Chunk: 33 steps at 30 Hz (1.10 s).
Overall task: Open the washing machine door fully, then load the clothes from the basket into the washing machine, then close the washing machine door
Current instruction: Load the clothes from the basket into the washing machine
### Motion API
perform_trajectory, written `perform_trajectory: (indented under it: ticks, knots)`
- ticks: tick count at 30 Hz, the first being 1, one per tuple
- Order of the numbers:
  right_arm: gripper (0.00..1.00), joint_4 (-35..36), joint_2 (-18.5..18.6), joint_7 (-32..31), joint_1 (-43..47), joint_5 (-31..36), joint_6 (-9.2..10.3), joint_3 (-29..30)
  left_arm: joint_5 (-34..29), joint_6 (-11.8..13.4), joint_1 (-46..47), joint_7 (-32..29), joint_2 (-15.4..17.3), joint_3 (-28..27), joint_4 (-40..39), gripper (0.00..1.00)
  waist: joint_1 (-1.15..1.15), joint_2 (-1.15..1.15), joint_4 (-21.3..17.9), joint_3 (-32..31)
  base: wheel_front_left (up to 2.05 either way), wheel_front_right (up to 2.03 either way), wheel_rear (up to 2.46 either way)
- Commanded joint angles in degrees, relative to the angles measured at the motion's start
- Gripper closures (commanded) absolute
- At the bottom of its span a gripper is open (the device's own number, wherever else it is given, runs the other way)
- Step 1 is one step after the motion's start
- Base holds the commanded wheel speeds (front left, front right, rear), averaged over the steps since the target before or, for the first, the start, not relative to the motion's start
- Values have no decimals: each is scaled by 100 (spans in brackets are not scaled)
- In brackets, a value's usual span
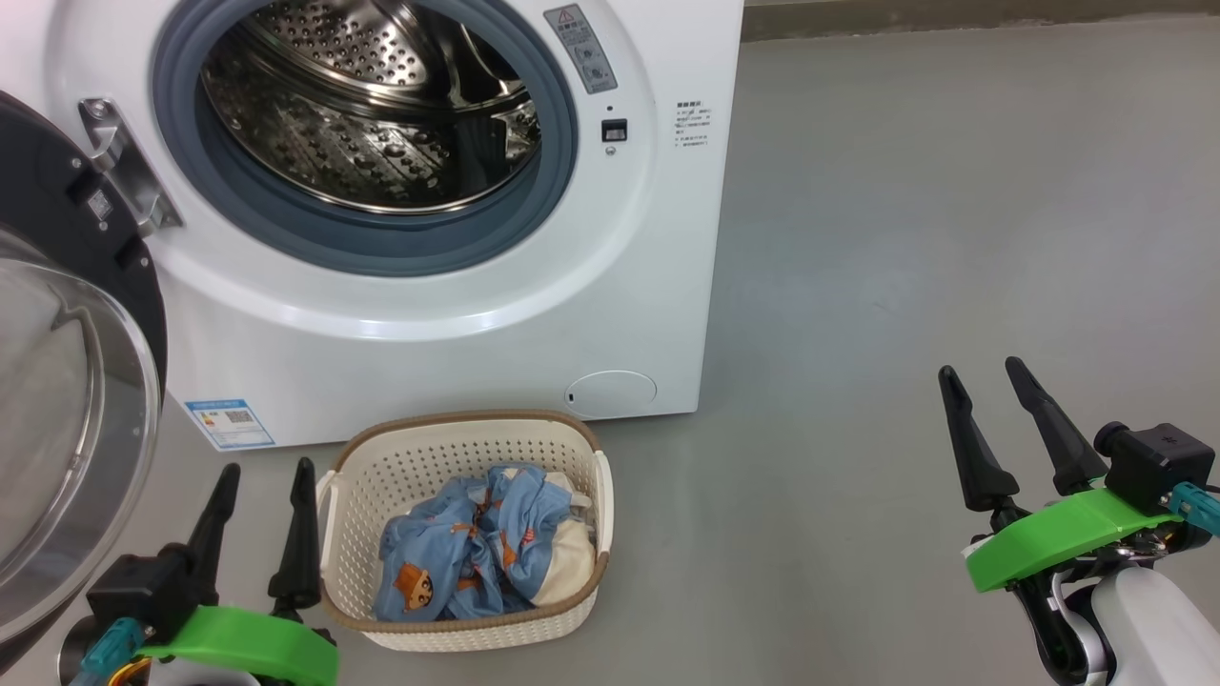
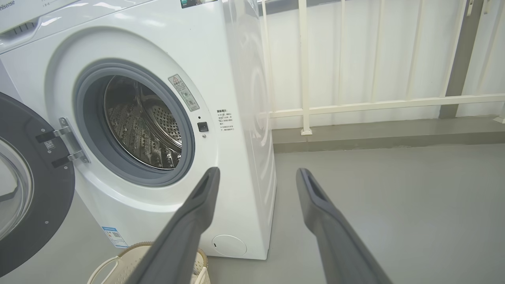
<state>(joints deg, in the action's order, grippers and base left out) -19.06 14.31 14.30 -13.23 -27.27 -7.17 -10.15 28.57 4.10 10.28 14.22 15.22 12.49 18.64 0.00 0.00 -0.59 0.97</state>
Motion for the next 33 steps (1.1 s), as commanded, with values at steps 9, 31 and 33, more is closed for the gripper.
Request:
perform_trajectory:
  ticks: [9, 31, 33]
  knots:
    - [0, 142, 57, 70, -42, -22, -32, -86, -18, -6, 161, 73, 143, -199, -57, 0, 0, 0, 24, -41, 6, -9, 3]
    - [0, 169, 29, 70, -9, -17, -32, -71, 14, 10, 140, 76, 175, -222, -127, 0, 0, 0, 73, -35, 114, -127, 13]
    - [0, 172, 23, 70, -10, -17, -32, -65, 15, 13, 144, 76, 183, -226, -138, 0, 0, 0, 71, -18, 121, -126, 5]
